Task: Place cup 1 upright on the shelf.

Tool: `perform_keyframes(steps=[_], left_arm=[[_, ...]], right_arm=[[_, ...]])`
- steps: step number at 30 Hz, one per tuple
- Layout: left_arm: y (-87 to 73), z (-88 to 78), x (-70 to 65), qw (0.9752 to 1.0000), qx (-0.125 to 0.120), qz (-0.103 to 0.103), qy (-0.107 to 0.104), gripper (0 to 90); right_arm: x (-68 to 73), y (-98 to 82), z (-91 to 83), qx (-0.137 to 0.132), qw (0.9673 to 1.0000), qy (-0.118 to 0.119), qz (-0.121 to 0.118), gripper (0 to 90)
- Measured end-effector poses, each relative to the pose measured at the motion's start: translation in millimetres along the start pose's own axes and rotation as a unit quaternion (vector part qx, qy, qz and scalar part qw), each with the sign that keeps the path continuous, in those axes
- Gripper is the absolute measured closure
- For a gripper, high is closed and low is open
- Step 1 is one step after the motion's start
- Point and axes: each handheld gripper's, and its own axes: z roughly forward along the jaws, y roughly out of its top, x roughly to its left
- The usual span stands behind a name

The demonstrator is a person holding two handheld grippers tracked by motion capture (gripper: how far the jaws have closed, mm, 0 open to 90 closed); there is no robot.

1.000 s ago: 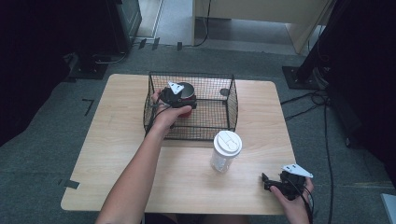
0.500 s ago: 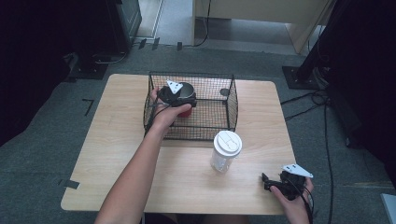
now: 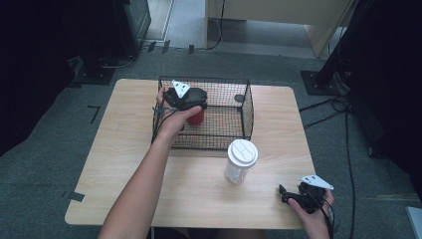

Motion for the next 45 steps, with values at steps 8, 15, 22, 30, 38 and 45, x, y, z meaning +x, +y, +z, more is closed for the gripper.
perform_keyframes(steps=[8,15,22,30,38,45], left_arm=[[14.3,-17.3,4.7,0.9994,-0.032,-0.005,-0.007,0.0],[29.2,-41.7,6.6,0.9982,-0.055,-0.01,-0.023,0.0],[33.7,-69.8,6.4,0.9965,-0.076,-0.005,-0.033,0.0],[29.0,-104.1,4.2,0.9949,-0.089,-0.004,-0.047,0.0],[20.1,-128.1,2.4,0.995,-0.088,0.003,-0.046,0.0],[6.3,-150.5,6.1,0.995,-0.087,0.012,-0.048,0.0]], right_arm=[[0.0,0.0,0.0,0.0,1.0,0.0,0.0,0.5],[0.0,0.0,0.0,0.0,1.0,0.0,0.0,0.5],[0.0,0.0,0.0,0.0,1.0,0.0,0.0,0.5],[0.0,0.0,0.0,0.0,1.0,0.0,0.0,0.5],[0.1,0.0,0.0,0.0,1.0,0.0,0.0,0.5],[0.1,0.0,0.0,0.0,1.0,0.0,0.0,0.5]])
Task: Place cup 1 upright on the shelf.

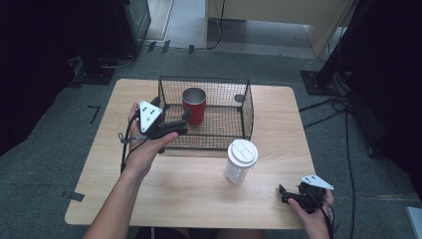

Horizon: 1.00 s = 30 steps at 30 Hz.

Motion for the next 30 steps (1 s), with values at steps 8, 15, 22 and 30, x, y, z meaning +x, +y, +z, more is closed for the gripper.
perform_keyframes(steps=[8,15,22,30], left_arm=[[-14.0,-29.9,14.4,1.0,0.007,-0.004,0.005,0.0],[-30.3,-50.1,24.0,0.9998,0.014,-0.007,0.014,0.0],[-44.8,-70.0,28.9,0.9996,0.017,-0.011,0.018,0.0],[-70.8,-89.3,32.7,0.999,0.036,-0.012,0.023,0.0]], right_arm=[[0.1,0.0,0.0,0.0,1.0,0.0,0.0,0.5],[0.0,0.0,0.0,0.0,1.0,0.0,0.0,0.5],[0.0,0.0,0.0,0.0,1.0,0.0,-0.001,0.5],[0.0,-0.1,0.0,-0.001,1.0,-0.001,-0.001,0.5]])
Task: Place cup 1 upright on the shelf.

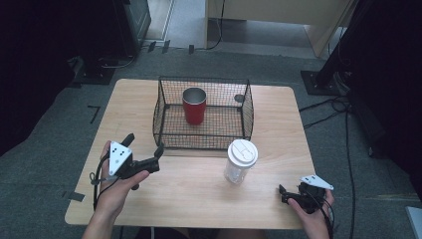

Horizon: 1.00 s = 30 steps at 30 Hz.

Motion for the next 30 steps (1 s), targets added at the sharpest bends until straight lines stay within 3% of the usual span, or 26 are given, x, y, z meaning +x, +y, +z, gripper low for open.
perform_keyframes(steps=[6,11,12,15,19,22,30], left_arm=[[-22.3,-11.0,9.8,0.9999,0.006,-0.001,0.012,0.0],[-44.9,-20.2,26.5,0.9988,0.007,-0.013,0.047,0.0],[-49.3,-20.7,30.1,0.9986,0.012,-0.021,0.047,0.0],[-58.0,-22.2,38.0,0.9983,0.025,-0.011,0.052,0.0],[-70.0,-27.5,46.3,0.9977,0.037,-0.024,0.052,0.0],[-77.7,-30.2,52.1,0.9968,0.053,-0.022,0.055,0.0],[-85.7,-37.6,73.3,0.9904,0.103,-0.033,0.087,0.7]], right_arm=[[0.0,0.0,0.0,0.0,1.0,0.0,0.0,0.5],[0.4,-0.2,-0.2,0.0,1.0,-0.002,0.001,0.5],[0.7,-0.3,-0.2,-0.001,1.0,-0.002,0.001,0.5],[1.0,-0.4,-0.2,-0.001,1.0,-0.002,0.001,0.5],[0.9,-0.3,-0.2,-0.001,1.0,-0.002,0.001,0.5],[0.8,-0.3,-0.2,0.0,1.0,-0.002,0.001,0.5],[1.1,0.1,0.2,0.0,1.0,-0.002,0.002,0.4]])
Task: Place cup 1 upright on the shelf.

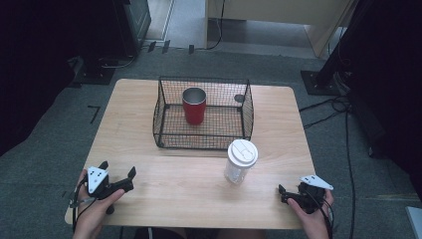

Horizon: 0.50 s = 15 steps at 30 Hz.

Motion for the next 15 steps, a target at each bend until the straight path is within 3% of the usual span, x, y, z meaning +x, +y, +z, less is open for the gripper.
perform_keyframes(steps=[3,7,15], left_arm=[[-0.3,-0.5,5.6,0.9999,0.01,-0.013,-0.003,0.7],[0.3,-0.2,9.0,0.9992,0.039,0.0,-0.004,0.7],[1.6,4.0,10.9,0.9975,0.07,-0.004,0.001,0.7]], right_arm=[[0.0,0.0,0.0,0.0,1.0,0.0,0.0,0.4],[0.1,0.0,0.0,0.0,1.0,0.0,0.0,0.4],[0.2,-0.8,-0.9,0.0,1.0,-0.001,0.0,0.4]])
